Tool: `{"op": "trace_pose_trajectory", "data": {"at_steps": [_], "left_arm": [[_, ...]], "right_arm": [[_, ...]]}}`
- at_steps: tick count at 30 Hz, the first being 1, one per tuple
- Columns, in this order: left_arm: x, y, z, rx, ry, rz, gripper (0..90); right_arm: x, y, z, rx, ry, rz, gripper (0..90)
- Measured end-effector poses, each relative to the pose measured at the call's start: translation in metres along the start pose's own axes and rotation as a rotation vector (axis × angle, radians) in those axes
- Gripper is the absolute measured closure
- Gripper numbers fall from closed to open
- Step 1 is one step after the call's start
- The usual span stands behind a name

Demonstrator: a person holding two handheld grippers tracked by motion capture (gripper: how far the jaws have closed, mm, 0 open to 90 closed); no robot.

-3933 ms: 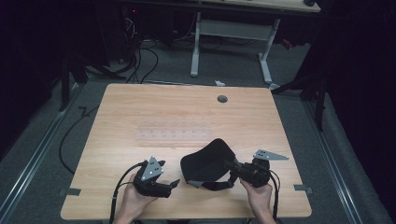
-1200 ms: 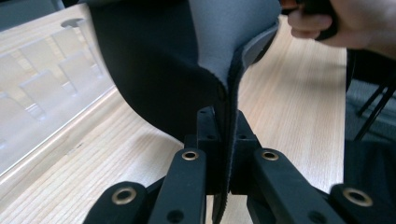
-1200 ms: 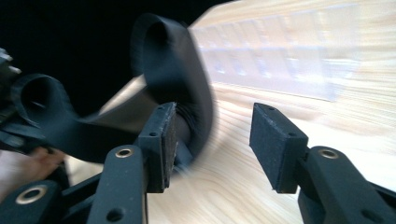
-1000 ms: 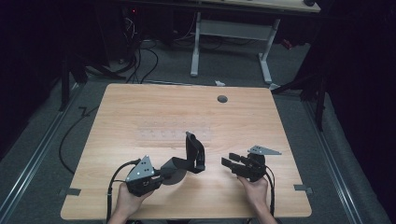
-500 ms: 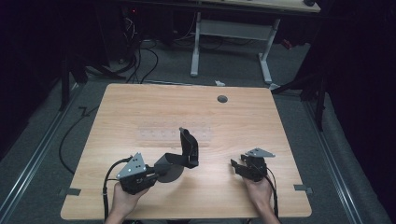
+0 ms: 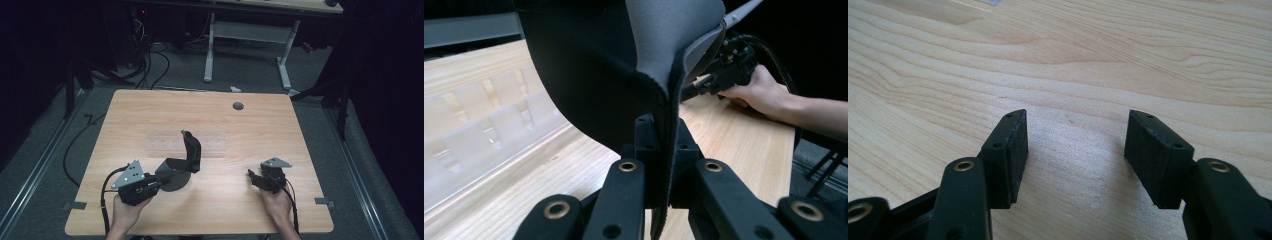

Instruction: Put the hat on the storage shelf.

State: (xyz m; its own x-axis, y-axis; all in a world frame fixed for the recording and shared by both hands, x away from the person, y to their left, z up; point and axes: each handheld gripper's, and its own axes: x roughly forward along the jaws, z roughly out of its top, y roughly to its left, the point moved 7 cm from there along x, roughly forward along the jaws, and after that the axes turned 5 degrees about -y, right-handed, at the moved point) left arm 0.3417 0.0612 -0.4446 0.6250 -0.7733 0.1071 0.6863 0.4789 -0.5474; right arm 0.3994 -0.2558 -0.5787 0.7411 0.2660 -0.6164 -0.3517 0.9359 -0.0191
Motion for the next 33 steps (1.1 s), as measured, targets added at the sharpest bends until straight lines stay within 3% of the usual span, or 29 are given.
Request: {"op": "trace_pose_trajectory", "data": {"at_steps": [9,33], "left_arm": [[-0.004,0.003,0.02,0.016,-0.041,-0.001,87.0],[0.004,0.029,0.055,0.053,-0.115,0.079,86.9]], "right_arm": [[0.0,0.0,0.0,0.003,0.001,0.0,41.7],[0.001,0.001,0.0,0.001,0.002,0.002,40.6]]}}
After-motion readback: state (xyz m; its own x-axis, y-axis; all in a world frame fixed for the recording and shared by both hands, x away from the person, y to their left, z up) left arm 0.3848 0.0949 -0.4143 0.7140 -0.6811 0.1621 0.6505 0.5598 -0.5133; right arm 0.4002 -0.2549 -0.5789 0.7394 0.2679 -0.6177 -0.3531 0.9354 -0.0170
